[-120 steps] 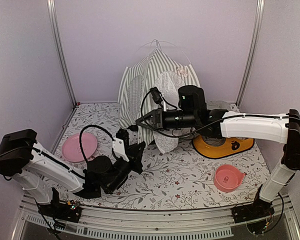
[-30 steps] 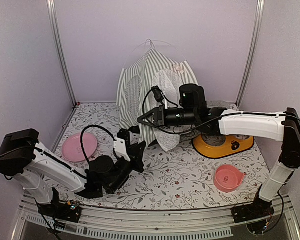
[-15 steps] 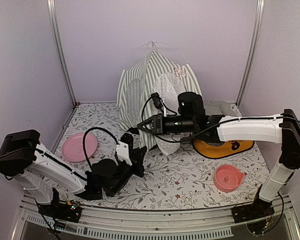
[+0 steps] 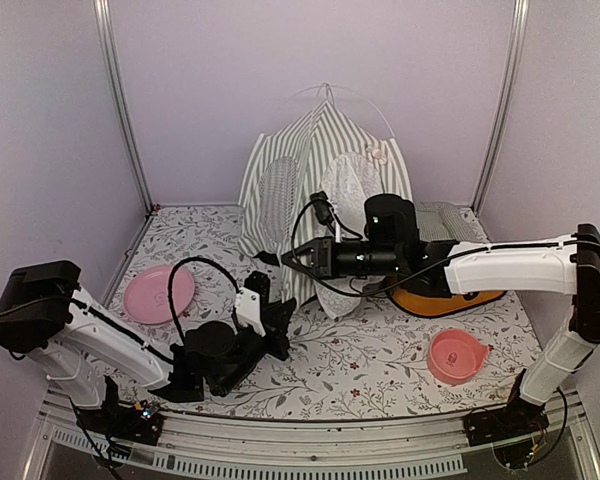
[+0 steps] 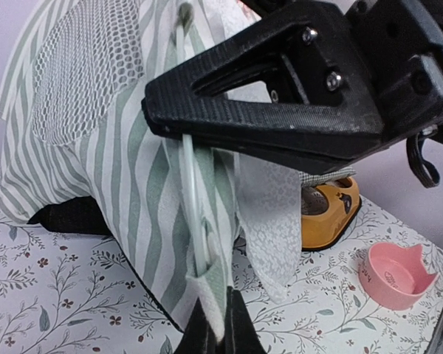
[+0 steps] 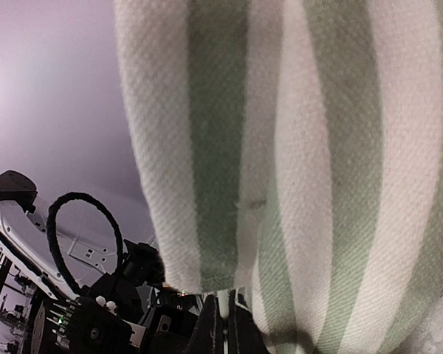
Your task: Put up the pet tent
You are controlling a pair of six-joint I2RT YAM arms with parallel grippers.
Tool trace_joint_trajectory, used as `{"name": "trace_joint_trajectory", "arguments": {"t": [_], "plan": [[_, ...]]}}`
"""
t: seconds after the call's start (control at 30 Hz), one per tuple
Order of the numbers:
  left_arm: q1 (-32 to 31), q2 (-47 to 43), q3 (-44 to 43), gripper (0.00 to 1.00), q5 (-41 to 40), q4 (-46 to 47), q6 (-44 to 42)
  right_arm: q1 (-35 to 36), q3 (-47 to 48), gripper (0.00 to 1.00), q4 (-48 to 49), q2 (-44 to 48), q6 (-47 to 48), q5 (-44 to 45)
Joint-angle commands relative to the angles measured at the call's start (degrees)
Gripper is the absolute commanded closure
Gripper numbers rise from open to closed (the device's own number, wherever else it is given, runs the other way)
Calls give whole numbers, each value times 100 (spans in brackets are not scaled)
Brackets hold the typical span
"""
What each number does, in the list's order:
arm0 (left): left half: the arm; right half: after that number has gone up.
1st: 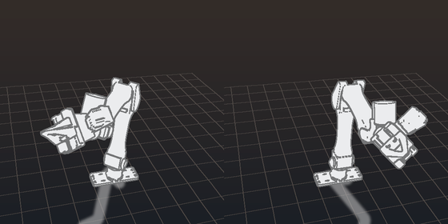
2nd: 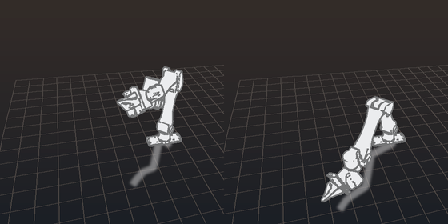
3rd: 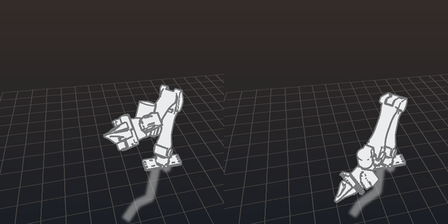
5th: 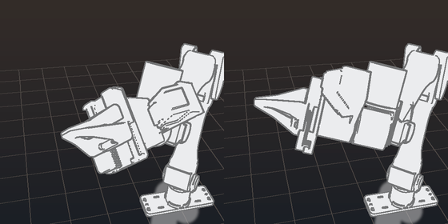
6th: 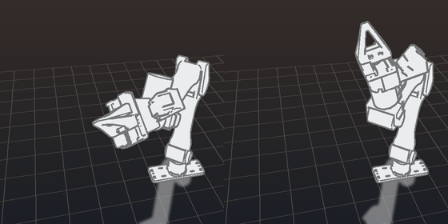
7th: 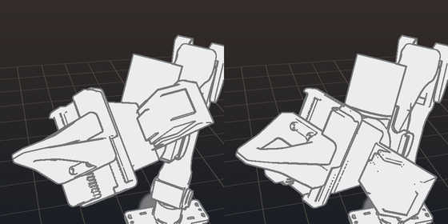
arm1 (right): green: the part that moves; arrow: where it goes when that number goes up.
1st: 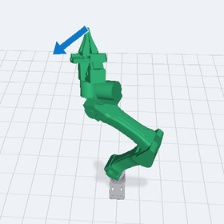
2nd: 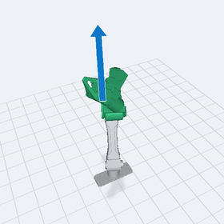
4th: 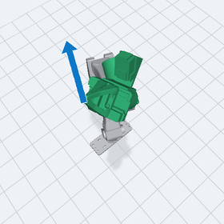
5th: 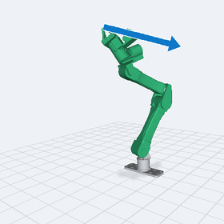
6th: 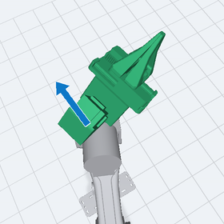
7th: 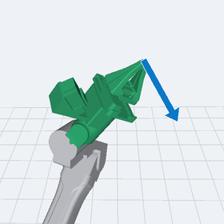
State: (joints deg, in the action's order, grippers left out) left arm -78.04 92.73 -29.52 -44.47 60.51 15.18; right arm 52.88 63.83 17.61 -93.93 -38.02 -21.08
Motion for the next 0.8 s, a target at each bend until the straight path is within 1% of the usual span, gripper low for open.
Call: {"name": "trace_joint_trajectory", "arguments": {"t": [0.0,0.3,0.57,0.77], "plan": [[-382,169,244,100,449,-832,55,-347,147,100,1041,468,-8,1205],[-351,149,271,100,456,-848,107,-348,117,100,1037,508,-30,1094],[-313,140,284,100,491,-861,160,-343,-11,100,974,692,116,1337],[-314,140,281,100,515,-866,152,-357,75,100,914,630,198,1320]]}}
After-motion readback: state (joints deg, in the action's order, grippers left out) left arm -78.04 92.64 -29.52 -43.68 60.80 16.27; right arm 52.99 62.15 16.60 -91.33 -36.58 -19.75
